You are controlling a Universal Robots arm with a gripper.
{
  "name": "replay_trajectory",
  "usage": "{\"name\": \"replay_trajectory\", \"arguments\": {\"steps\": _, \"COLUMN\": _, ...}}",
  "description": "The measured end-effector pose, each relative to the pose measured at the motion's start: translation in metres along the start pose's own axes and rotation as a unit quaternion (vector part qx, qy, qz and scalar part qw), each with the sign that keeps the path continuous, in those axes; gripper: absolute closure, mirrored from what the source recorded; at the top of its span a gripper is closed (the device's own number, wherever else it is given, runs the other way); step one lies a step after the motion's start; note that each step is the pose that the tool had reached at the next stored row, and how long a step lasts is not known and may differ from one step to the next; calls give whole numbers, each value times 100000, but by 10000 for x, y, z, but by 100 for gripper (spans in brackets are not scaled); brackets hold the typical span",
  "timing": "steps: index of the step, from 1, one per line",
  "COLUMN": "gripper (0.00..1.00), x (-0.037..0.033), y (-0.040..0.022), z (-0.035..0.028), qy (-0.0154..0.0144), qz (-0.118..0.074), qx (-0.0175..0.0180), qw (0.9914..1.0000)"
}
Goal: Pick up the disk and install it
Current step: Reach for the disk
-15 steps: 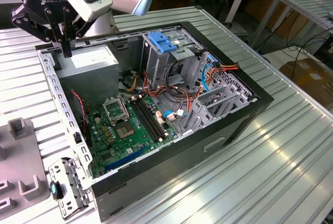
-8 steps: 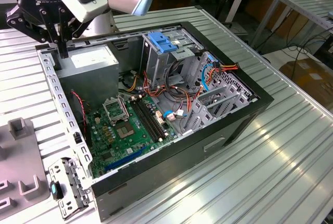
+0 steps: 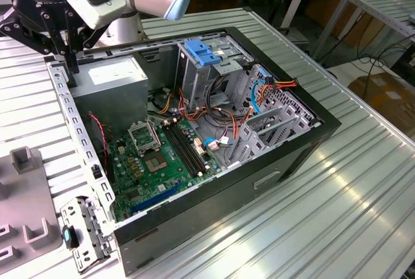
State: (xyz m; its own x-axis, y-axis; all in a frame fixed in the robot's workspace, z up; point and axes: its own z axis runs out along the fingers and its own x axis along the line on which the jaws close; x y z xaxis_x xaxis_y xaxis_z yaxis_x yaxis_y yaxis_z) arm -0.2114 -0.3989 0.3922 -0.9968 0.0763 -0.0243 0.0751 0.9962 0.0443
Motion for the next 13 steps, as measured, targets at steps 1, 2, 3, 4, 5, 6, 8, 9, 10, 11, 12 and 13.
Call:
{"name": "replay_trajectory", "arguments": {"steps": 1, "gripper": 89, "x": 10, "y": -1, "z": 0, "qy": 1, "qz": 0, "qx": -2, "qw": 100000}}
{"name": "replay_trajectory", "arguments": {"steps": 2, "gripper": 89, "x": 17, "y": -1, "z": 0, "qy": 2, "qz": -1, "qx": -1, "qw": 100000}}
{"name": "replay_trajectory", "arguments": {"steps": 3, "gripper": 89, "x": 25, "y": -2, "z": 0, "qy": 3, "qz": -2, "qx": -1, "qw": 100000}}
{"name": "replay_trajectory", "arguments": {"steps": 4, "gripper": 89, "x": 32, "y": -2, "z": 0, "qy": 1, "qz": -1, "qx": -2, "qw": 100000}}
{"name": "replay_trajectory", "arguments": {"steps": 5, "gripper": 89, "x": 39, "y": -3, "z": 0, "qy": 2, "qz": -2, "qx": -4, "qw": 100000}}
{"name": "replay_trajectory", "arguments": {"steps": 6, "gripper": 89, "x": 45, "y": -3, "z": 0, "qy": 2, "qz": -2, "qx": -3, "qw": 100000}}
{"name": "replay_trajectory", "arguments": {"steps": 8, "gripper": 89, "x": 65, "y": -5, "z": -1, "qy": 7, "qz": -2, "qx": -1, "qw": 100000}}
{"name": "replay_trajectory", "arguments": {"steps": 9, "gripper": 89, "x": 72, "y": -5, "z": -1, "qy": 5, "qz": -2, "qx": -2, "qw": 100000}}
{"name": "replay_trajectory", "arguments": {"steps": 10, "gripper": 89, "x": 81, "y": -6, "z": -1, "qy": 3, "qz": 0, "qx": -2, "qw": 100000}}
{"name": "replay_trajectory", "arguments": {"steps": 11, "gripper": 89, "x": 91, "y": -7, "z": -1, "qy": 7, "qz": 3, "qx": -2, "qw": 100000}}
{"name": "replay_trajectory", "arguments": {"steps": 12, "gripper": 89, "x": 98, "y": -7, "z": -1, "qy": 7, "qz": 1, "qx": -1, "qw": 100000}}
{"name": "replay_trajectory", "arguments": {"steps": 13, "gripper": 89, "x": 105, "y": -8, "z": -1, "qy": 6, "qz": 2, "qx": -1, "qw": 100000}}
